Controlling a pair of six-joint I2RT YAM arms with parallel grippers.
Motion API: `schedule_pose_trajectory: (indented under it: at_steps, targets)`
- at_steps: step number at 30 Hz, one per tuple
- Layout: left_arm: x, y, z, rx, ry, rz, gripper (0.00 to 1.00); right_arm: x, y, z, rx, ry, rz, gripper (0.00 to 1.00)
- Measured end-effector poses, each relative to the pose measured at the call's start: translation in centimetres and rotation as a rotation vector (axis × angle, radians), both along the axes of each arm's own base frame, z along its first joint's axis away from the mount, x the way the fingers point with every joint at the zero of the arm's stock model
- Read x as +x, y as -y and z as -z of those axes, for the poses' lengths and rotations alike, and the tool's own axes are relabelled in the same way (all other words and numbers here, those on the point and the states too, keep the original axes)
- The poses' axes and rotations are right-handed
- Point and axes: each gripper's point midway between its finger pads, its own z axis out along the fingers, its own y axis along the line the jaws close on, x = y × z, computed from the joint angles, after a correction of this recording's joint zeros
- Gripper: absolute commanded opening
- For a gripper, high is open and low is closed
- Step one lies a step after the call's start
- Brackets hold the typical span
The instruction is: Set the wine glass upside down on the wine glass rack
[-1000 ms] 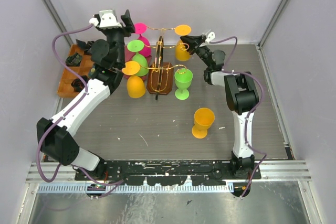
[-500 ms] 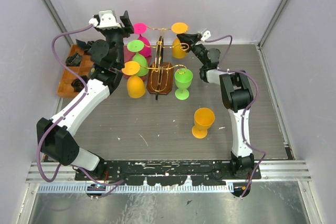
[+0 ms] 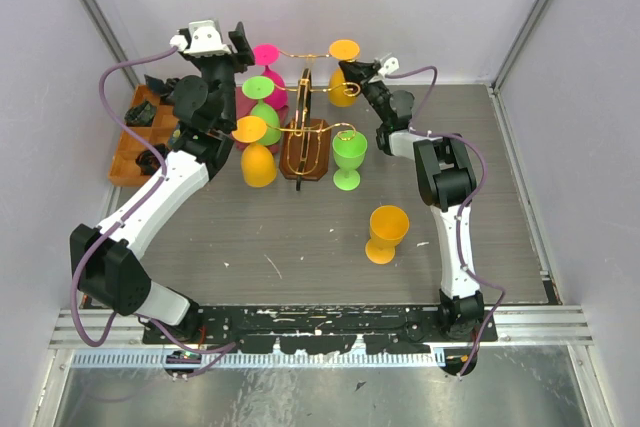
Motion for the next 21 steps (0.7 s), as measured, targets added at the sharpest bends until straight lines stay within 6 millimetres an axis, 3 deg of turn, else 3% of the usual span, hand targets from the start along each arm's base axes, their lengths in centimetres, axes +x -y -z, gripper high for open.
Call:
schedule_pose_trajectory:
  at_steps: [9,21]
  targets:
    - [0.0,0.0,0.0,-0.005,-0.002,0.003,0.72,0.7,1.8,0.9,0.036,-0.014,0.109,0.01]
    - [0.0,0.1,0.1,-0.006,-0.003,0.009,0.72,-1.6,3.8,0.9,0.047,-0.026,0.147,0.01]
